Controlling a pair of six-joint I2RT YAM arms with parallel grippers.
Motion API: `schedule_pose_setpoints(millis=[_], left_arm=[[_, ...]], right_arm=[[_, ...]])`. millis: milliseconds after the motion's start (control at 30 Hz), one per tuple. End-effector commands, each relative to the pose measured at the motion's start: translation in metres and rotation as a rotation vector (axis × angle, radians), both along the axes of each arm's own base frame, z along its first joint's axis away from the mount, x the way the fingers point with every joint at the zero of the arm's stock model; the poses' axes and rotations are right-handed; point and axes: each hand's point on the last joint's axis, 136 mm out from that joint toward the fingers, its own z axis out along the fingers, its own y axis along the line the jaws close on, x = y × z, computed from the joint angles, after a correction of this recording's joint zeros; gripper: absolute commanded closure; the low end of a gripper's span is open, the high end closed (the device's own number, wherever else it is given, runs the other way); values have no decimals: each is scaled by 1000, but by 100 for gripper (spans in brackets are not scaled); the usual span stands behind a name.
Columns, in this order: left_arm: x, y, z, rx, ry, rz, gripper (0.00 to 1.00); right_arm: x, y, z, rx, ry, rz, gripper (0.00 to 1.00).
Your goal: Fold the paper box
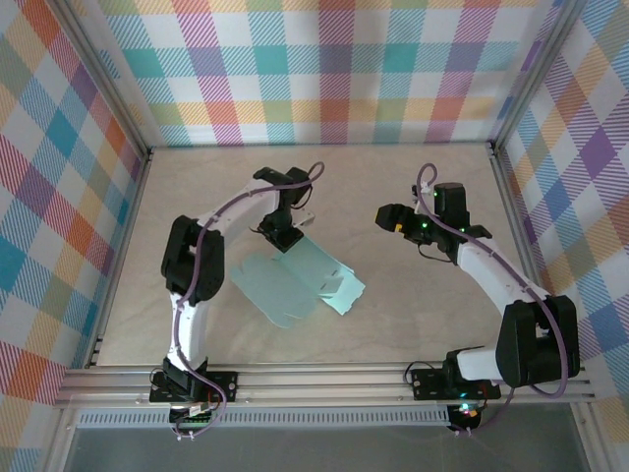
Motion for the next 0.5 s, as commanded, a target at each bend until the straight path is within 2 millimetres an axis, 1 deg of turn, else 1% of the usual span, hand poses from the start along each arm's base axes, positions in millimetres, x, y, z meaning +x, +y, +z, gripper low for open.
schedule_pose_setpoints(millis=[0,67,100,167,233,300,333,367,467], left_arm=[[-12,15,-1,98,99,-60,99],[-6,15,-6,121,106,-68,98],[-2,15,-8,130,104,-66,95],[5,11,-14,130,109,-57,95],[15,8,-19,127,75,-48,95],[19,2,-23,106,70,-45,93],[20,0,-25,100,73,-45,88],[22,-1,-28,102,75,-45,85],[23,-2,-34,105,93,-49,78]], right_arm=[[-1,3,-4,4,-11,27,20],[-1,3,-9,3,-5,26,19],[-1,3,-11,2,-3,24,20],[-2,3,-15,2,3,25,19],[-2,3,-18,2,6,25,19],[-3,2,-21,-1,10,24,19],[-3,2,-22,-2,9,26,19],[-3,2,-24,-4,11,26,19],[-3,1,-27,-11,13,24,18]])
